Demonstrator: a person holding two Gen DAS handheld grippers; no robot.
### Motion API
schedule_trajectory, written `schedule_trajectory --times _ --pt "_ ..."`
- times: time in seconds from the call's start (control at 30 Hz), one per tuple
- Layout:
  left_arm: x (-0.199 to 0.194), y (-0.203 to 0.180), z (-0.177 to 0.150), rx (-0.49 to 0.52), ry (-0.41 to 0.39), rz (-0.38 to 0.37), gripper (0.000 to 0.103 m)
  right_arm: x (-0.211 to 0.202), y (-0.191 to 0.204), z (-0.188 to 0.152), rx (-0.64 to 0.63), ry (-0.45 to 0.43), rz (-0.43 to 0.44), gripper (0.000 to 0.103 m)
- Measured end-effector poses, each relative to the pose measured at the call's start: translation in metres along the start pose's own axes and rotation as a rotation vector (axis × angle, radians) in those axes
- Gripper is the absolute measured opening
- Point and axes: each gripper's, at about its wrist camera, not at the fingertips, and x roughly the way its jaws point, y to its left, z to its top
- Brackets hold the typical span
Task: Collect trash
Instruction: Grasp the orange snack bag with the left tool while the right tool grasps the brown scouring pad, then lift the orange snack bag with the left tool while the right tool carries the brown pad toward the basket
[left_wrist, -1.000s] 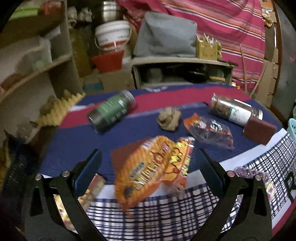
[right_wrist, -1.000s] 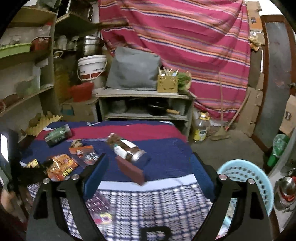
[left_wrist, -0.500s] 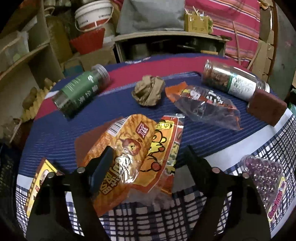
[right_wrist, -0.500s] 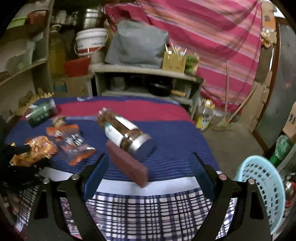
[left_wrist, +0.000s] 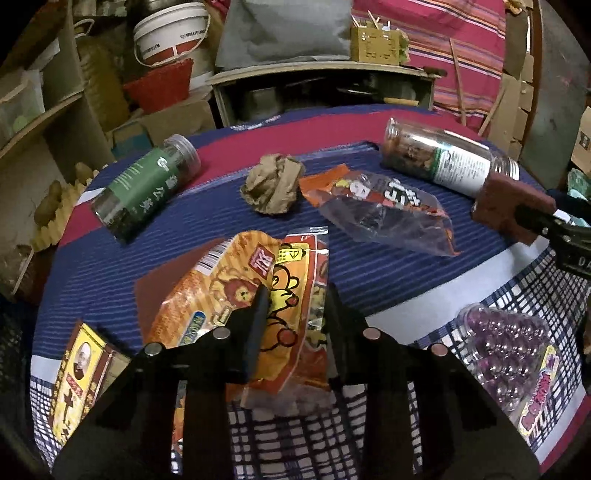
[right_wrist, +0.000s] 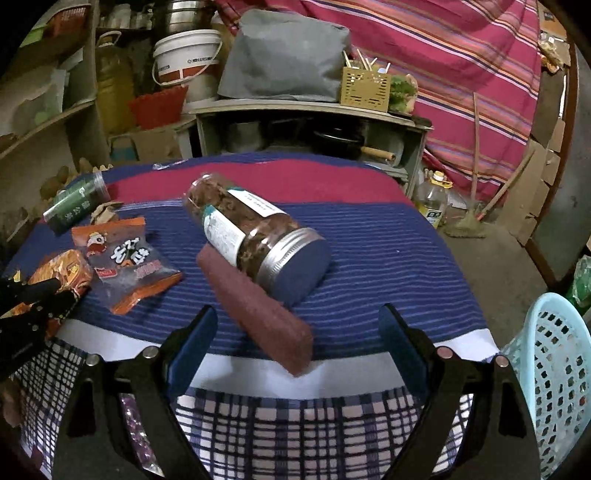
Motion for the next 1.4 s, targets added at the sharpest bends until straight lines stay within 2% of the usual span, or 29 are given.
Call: schedule_trajectory --times 0.07,0.1,0.13,0.2,0.27,0.33,0.7,0.77,0.83,0.9,1.0,1.1,1.2,1.4 --pt "-0.005 0.003 0.002 -0.014 -0.014 -0.001 0.029 0.000 0.002 0.000 -0.011 -0.005 0.010 0.082" --pt "-0.009 0.005 0.004 -0.027 -0.023 -0.004 0.027 -0.001 0.002 0.000 -0.012 -0.005 0.020 0.075" --pt "-0.012 0.007 0.005 -0.036 -0.031 -0.008 0.017 0.000 0.001 0.000 -0.010 -0.001 0.036 0.067" --pt "-0.019 0.010 0.008 -0.052 -0.044 -0.011 0.000 0.002 0.000 -0.001 0.002 0.010 0.063 0.059" --pt "-0.026 0.013 0.010 -0.066 -0.065 -0.010 0.000 0.003 0.001 -0.001 0.008 0.014 0.079 0.053" --pt "-0.029 0.015 0.011 -0.070 -0.073 -0.004 0.000 0.004 0.002 -0.001 0.004 0.014 0.086 0.040" --pt "-0.018 0.024 0.004 -0.079 -0.034 -0.020 0.001 -0.017 0.011 0.003 -0.052 -0.018 0.076 0.018" --pt "-0.015 0.020 0.002 -0.056 -0.022 -0.014 0.008 -0.022 0.012 0.003 -0.047 -0.021 0.077 0.017" --pt "-0.013 0.019 -0.001 -0.045 -0.011 -0.014 0.039 -0.027 0.011 0.003 -0.042 -0.023 0.077 0.017" --pt "-0.012 0.019 -0.004 -0.046 -0.010 -0.012 0.055 -0.032 0.009 0.002 -0.037 -0.026 0.068 0.017" --pt "-0.010 0.022 -0.006 -0.050 0.010 -0.036 0.068 -0.035 0.002 0.001 -0.014 -0.026 0.067 0.017" --pt "-0.006 0.023 -0.008 -0.037 0.029 -0.035 0.075 -0.035 -0.005 0.001 0.002 -0.023 0.067 0.017" --pt "0.003 0.025 -0.009 -0.042 0.058 -0.039 0.075 -0.035 -0.009 0.001 0.013 -0.022 0.071 0.017" --pt "0.013 0.012 -0.001 -0.014 0.036 -0.017 0.075 -0.030 -0.010 0.000 0.019 -0.007 0.089 0.017"
